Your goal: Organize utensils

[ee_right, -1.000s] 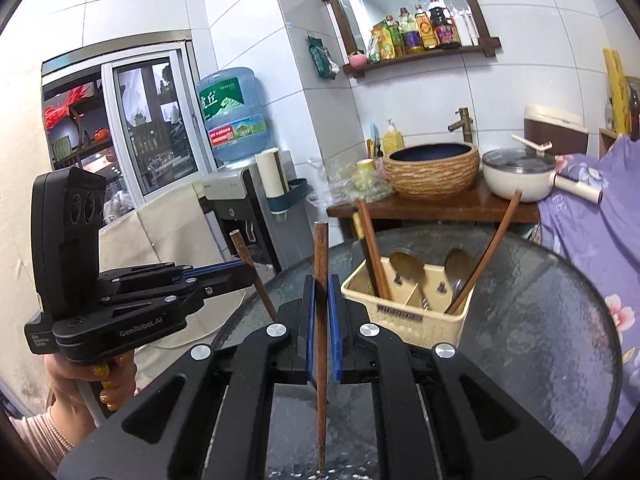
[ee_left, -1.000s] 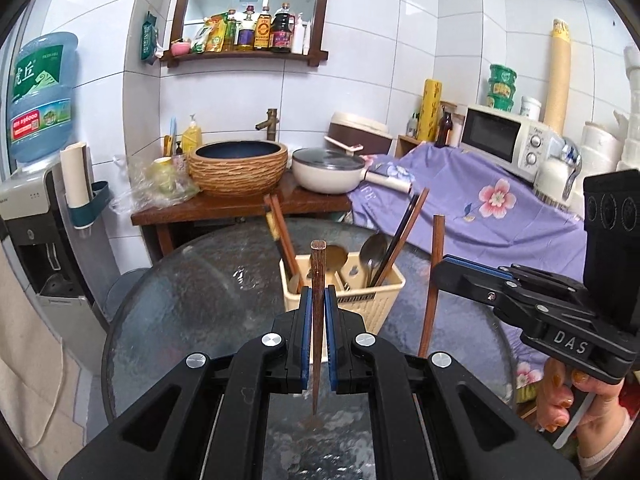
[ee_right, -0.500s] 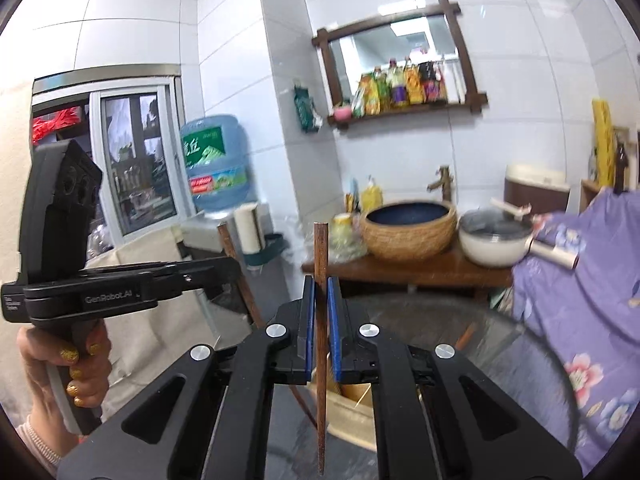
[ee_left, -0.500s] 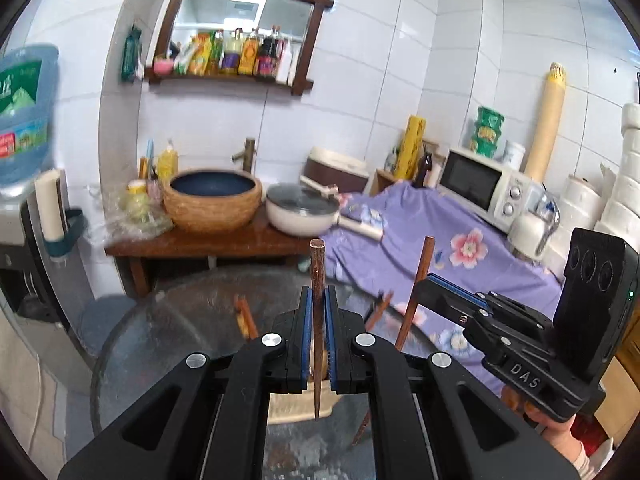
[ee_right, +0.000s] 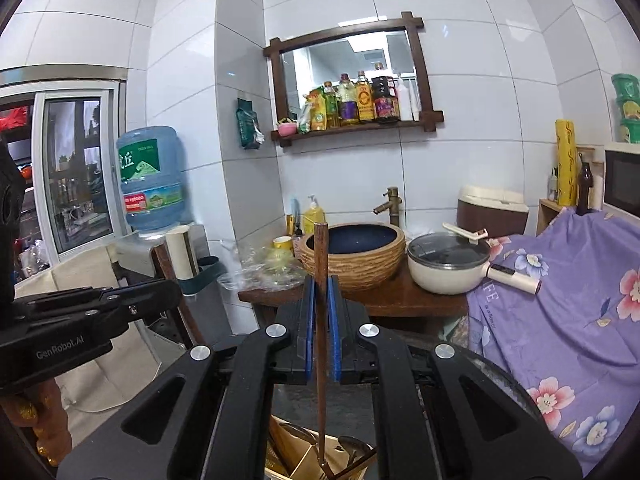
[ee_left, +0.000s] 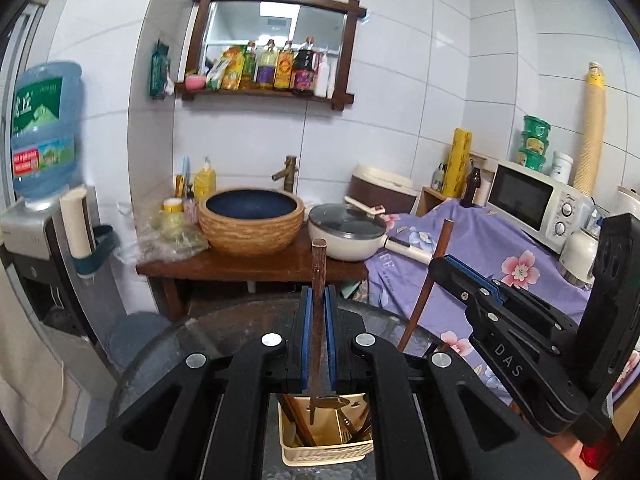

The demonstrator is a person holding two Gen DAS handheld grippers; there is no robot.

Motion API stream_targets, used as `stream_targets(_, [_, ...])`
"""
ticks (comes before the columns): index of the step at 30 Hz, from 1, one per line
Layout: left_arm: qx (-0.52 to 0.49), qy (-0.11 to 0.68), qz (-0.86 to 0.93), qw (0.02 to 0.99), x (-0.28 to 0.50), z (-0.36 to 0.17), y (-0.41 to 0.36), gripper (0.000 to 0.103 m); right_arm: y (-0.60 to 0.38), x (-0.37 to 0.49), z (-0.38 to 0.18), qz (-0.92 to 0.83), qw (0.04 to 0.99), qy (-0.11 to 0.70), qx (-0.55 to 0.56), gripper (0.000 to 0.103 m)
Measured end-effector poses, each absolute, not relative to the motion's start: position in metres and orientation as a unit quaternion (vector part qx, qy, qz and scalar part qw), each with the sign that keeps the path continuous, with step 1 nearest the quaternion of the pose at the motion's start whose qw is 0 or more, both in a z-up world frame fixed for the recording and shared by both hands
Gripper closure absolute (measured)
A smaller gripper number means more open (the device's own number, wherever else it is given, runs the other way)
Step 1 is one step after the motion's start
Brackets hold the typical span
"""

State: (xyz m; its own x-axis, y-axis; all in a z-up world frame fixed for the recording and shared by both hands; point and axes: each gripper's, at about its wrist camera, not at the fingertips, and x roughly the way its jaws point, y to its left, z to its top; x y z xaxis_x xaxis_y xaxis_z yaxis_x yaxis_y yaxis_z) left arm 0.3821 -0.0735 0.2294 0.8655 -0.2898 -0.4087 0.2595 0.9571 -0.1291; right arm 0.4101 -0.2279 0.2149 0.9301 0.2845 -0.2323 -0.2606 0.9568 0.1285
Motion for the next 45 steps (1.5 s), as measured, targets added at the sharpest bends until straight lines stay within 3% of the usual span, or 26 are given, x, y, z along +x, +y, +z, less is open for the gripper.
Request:
stream_targets(16, [-0.027, 0.282, -0.14, 0.949, 0.399, 0.133, -0.076, 0.097, -0.216, 0.412, 0.126, 0.143, 0.972, 0.187, 0.015, 0.096])
stream_targets(26, [-0.018, 0.291, -0.14, 0.946, 0.4, 0.116, -0.076, 0.097, -0.216, 0.405, 0.126, 0.142, 0.974, 0.178, -0.002, 0.095])
stream_targets(28, [-0.024, 0.291, -0.143, 0.946, 0.398, 0.119, -0.075, 0.095, -0.216, 0.402, 0.13, 0.143, 0.975, 0.169, -0.006, 0.088])
stream_targets(30, [-0.025, 0.282, -0.143, 0.948, 0.394, 0.123, -0.074, 0.088, -0.218, 0.395, 0.134, 0.141, 0.978, 0.155, -0.003, 0.047])
stream_targets(34, [-0.035, 0.253, -0.142, 0.956, 0.374, 0.136, -0.064, 0.073, -0.225, 0.372, 0.148, 0.139, 0.983, 0.123, -0.002, 0.045])
stream_targets(35, [-0.034, 0.238, -0.139, 0.961, 0.364, 0.141, -0.059, 0.064, -0.229, 0.364, 0.152, 0.142, 0.983, 0.12, 0.004, 0.043])
stream_targets(36, [-0.034, 0.227, -0.133, 0.964, 0.357, 0.145, -0.057, 0.058, -0.233, 0.356, 0.154, 0.141, 0.983, 0.119, 0.009, 0.035])
stream_targets(38, [-0.037, 0.191, -0.116, 0.974, 0.33, 0.151, -0.044, 0.03, -0.242, 0.337, 0.157, 0.144, 0.983, 0.114, 0.025, 0.024])
stream_targets(41, [-0.042, 0.137, -0.1, 0.985, 0.283, 0.152, -0.029, 0.008, -0.249, 0.3, 0.153, 0.139, 0.985, 0.101, 0.035, 0.006])
stream_targets(45, [-0.033, 0.088, -0.07, 0.993, 0.223, 0.133, -0.014, 0.007, -0.242, 0.248, 0.13, 0.143, 0.985, 0.091, 0.006, 0.006])
